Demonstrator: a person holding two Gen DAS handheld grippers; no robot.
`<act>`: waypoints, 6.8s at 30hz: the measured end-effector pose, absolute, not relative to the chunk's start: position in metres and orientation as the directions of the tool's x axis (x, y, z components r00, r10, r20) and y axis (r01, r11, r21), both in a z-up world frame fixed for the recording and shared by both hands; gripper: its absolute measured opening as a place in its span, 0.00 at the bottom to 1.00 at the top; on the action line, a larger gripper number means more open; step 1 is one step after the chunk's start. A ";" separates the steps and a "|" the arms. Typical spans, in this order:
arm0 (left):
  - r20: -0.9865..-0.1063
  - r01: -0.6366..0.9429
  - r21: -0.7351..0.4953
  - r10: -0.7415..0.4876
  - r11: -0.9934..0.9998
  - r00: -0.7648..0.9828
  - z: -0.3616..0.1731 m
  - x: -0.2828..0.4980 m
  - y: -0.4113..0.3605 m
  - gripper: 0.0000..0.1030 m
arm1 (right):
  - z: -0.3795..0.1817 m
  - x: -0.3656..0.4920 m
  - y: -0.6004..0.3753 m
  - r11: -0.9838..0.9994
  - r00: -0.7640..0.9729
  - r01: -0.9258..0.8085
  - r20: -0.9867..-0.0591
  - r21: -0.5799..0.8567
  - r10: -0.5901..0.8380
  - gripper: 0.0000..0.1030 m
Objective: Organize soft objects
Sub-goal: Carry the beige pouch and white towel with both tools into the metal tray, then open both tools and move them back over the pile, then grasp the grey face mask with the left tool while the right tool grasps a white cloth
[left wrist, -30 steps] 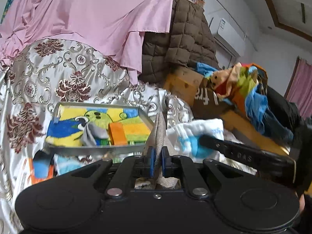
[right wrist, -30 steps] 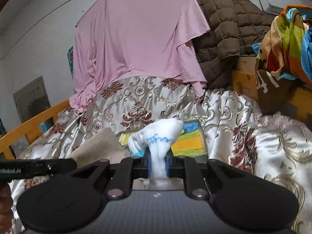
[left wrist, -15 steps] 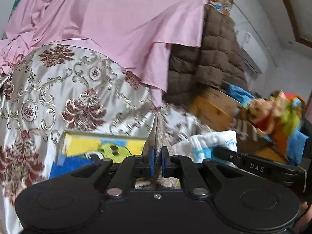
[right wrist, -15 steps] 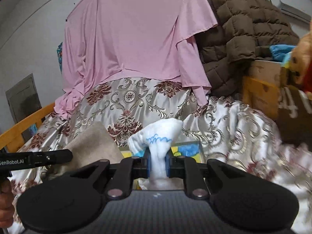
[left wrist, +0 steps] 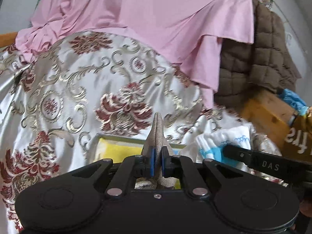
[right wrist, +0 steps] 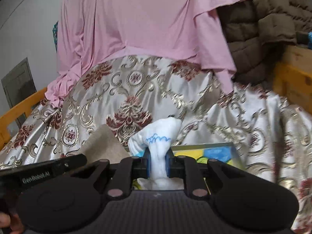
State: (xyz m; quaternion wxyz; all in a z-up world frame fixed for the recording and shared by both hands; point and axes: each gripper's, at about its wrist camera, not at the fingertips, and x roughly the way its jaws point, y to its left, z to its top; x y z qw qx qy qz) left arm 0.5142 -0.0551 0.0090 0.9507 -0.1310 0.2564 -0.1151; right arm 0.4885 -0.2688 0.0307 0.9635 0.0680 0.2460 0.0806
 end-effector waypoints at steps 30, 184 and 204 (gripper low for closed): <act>-0.653 -0.028 -0.228 -0.132 0.973 0.745 -0.042 0.520 -0.024 0.17 | -0.009 0.500 -0.221 0.978 0.797 -0.153 -0.568 0.138 0.205 0.47; -0.519 0.372 0.038 -0.300 0.927 0.800 -0.044 0.198 -0.040 0.99 | -0.046 0.169 -0.208 0.898 0.909 -0.262 -0.403 -0.354 0.107 1.00; -0.570 0.407 -0.197 -0.442 0.892 0.692 -0.059 0.238 -0.025 0.59 | -0.081 0.214 -0.165 0.713 0.874 -0.429 -0.455 -0.554 0.173 0.69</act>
